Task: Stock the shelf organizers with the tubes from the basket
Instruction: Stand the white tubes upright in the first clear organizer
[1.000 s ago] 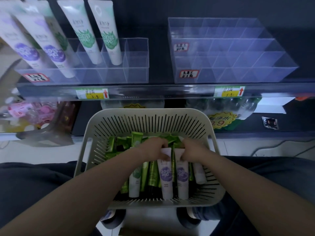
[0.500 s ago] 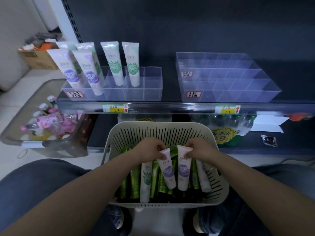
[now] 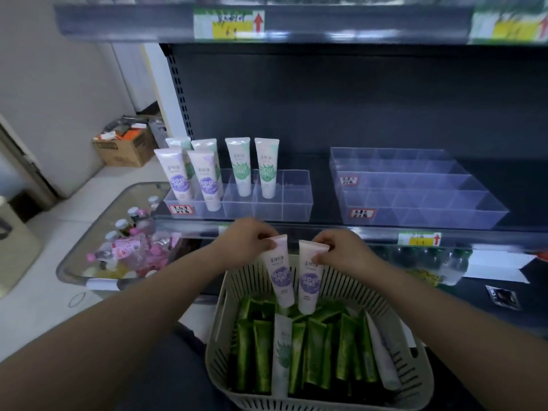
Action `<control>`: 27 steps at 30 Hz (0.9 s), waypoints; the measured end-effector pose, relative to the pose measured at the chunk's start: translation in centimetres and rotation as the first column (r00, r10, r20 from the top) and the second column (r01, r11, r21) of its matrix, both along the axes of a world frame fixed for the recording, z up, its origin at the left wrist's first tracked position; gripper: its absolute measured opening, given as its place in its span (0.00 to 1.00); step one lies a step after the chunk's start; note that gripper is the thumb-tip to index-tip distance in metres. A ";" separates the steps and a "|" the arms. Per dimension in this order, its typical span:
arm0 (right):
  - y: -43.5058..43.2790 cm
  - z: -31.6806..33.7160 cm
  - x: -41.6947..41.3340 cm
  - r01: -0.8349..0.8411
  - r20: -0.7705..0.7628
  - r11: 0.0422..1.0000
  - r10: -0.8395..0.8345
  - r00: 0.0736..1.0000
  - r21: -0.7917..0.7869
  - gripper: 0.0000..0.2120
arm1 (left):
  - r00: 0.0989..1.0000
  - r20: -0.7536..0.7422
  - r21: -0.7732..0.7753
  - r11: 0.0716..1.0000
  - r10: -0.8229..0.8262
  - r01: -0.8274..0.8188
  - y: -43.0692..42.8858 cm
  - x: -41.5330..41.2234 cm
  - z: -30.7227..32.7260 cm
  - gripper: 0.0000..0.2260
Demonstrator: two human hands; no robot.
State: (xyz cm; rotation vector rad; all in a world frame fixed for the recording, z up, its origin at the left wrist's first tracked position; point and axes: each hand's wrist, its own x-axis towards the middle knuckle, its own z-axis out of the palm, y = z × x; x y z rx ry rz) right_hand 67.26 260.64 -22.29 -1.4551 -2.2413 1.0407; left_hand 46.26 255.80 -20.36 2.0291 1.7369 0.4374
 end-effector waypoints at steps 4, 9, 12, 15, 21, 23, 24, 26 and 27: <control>1.2 2.3 -2.0 -0.005 -0.148 1.000 0.008 0.989 0.026 0.10 | 0.994 0.055 0.107 0.989 0.099 -0.105 0.3 -2.1 2.5 0.09; 2.9 4.7 -4.3 -0.027 -0.251 0.997 0.043 0.967 0.069 0.11 | 0.978 0.114 0.183 0.964 0.173 -0.192 1.1 -3.9 4.9 0.09; 4.2 6.1 -5.8 -0.012 -0.312 0.995 0.043 0.949 0.099 0.10 | 0.973 0.120 0.228 0.948 0.200 -0.223 1.9 -4.5 6.5 0.09; 5.3 7.4 -7.2 0.000 -0.342 0.991 0.047 0.939 0.136 0.09 | 0.966 0.143 0.272 0.930 0.216 -0.248 2.9 -5.1 8.0 0.08; 7.0 9.4 -9.4 0.036 -0.430 0.974 0.065 0.900 0.222 0.11 | 0.970 0.083 0.412 0.878 0.229 -0.243 4.9 -6.5 10.3 0.07; 7.6 9.9 -10.0 0.050 -0.449 0.969 0.065 0.891 0.241 0.11 | 0.968 0.051 0.457 0.856 0.246 -0.241 5.8 -7.0 10.5 0.07; 7.9 10.1 -10.2 0.059 -0.459 0.967 0.062 0.886 0.246 0.11 | 0.966 0.046 0.474 0.846 0.253 -0.244 6.3 -7.2 10.6 0.08; 8.5 10.2 -10.6 0.079 -0.474 0.963 0.055 0.879 0.258 0.10 | 0.964 0.046 0.493 0.833 0.262 -0.250 7.0 -7.6 10.5 0.08; 8.8 10.2 -10.7 0.089 -0.479 0.960 0.051 0.877 0.264 0.09 | 0.963 0.043 0.496 0.830 0.268 -0.253 7.3 -7.8 10.3 0.08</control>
